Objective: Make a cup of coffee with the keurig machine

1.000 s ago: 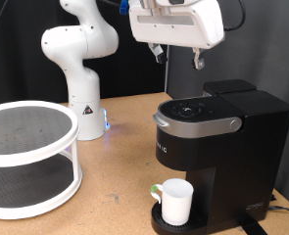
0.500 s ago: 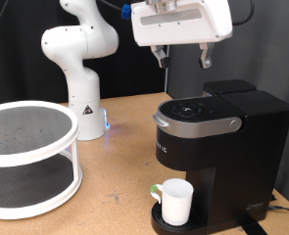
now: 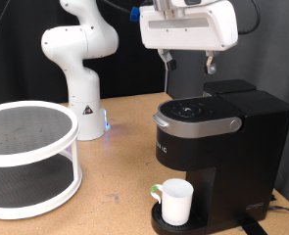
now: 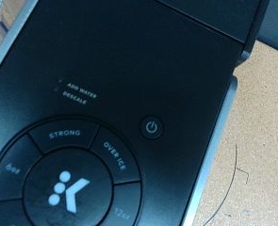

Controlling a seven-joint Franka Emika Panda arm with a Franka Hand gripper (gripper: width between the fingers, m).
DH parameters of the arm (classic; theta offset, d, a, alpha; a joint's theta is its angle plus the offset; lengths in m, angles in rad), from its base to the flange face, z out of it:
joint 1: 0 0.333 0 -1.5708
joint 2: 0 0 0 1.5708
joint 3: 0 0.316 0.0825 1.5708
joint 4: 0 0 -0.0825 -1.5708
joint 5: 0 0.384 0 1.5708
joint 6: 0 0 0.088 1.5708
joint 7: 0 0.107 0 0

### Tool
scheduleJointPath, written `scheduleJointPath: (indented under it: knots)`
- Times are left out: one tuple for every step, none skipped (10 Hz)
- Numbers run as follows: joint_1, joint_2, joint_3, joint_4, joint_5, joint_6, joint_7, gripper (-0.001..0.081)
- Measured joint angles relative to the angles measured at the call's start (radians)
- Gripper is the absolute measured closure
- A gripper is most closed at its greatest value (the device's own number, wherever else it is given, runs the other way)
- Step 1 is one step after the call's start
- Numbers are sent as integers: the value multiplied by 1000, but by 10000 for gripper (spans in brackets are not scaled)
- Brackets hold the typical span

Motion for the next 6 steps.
scheduleJointPath:
  knots:
    - [0,3,4,-9,0,27,11,3]
    - [0,3,6,-19,0,40,12,3]
    - [0,4,6,-26,0,43,12,3]
    - [0,4,6,-32,4,43,12,3]
    - [0,5,6,-40,17,46,12,108]
    - [-1,7,6,-49,28,57,16,108]
